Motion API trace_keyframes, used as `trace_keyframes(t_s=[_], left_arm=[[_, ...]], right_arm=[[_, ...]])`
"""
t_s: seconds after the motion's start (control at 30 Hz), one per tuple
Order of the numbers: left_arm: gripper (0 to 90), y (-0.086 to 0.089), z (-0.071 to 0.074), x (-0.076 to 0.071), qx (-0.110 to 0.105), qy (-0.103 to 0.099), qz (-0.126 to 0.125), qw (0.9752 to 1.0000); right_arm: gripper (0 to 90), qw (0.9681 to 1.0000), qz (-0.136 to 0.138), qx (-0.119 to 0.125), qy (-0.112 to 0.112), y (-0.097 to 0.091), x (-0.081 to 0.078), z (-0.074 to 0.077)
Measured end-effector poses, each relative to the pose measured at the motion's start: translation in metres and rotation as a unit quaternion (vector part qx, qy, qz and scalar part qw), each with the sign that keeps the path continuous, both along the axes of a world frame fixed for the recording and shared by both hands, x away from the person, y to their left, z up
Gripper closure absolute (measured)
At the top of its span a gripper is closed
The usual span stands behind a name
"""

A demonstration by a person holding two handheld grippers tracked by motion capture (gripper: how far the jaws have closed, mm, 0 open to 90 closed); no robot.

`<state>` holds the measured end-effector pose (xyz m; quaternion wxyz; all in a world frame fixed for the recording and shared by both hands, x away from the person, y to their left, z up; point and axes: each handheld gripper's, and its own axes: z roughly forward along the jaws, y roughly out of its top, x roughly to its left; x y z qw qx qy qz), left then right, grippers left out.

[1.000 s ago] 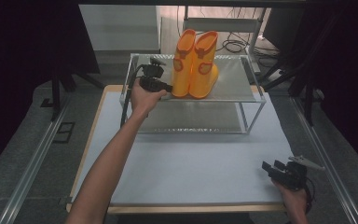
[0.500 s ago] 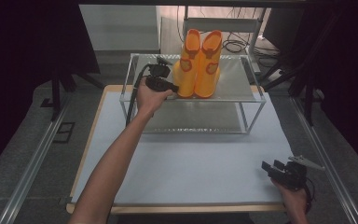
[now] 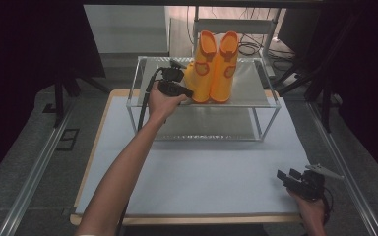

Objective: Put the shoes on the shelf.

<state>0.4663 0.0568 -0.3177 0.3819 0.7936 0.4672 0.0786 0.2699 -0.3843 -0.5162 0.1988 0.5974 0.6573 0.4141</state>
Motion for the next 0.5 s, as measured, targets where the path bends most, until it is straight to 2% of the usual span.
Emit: trace_keyframes(t_s=[0.07, 0.13, 0.33, 0.5], left_arm=[[87.6, 0.003, 0.000, 0.000, -0.004, -0.002, -0.002, 1.0000], [86.8, 0.009, 0.000, 0.000, -0.025, -0.001, -0.009, 0.9996], [84.9, 0.017, 0.000, -0.002, -0.038, 0.003, -0.019, 0.9991], [81.4, 0.029, 0.001, -0.011, -0.054, 0.006, -0.031, 0.9981]], right_arm=[[38.3, 1.0000, -0.002, 0.002, 0.000, 0.000, -0.001, 0.001], [38.4, 1.0000, -0.003, 0.002, -0.002, -0.001, -0.001, 0.001], [38.3, 1.0000, -0.004, 0.000, -0.001, -0.003, -0.001, 0.000], [38.2, 1.0000, -0.003, -0.002, -0.001, -0.002, -0.001, 0.000]])
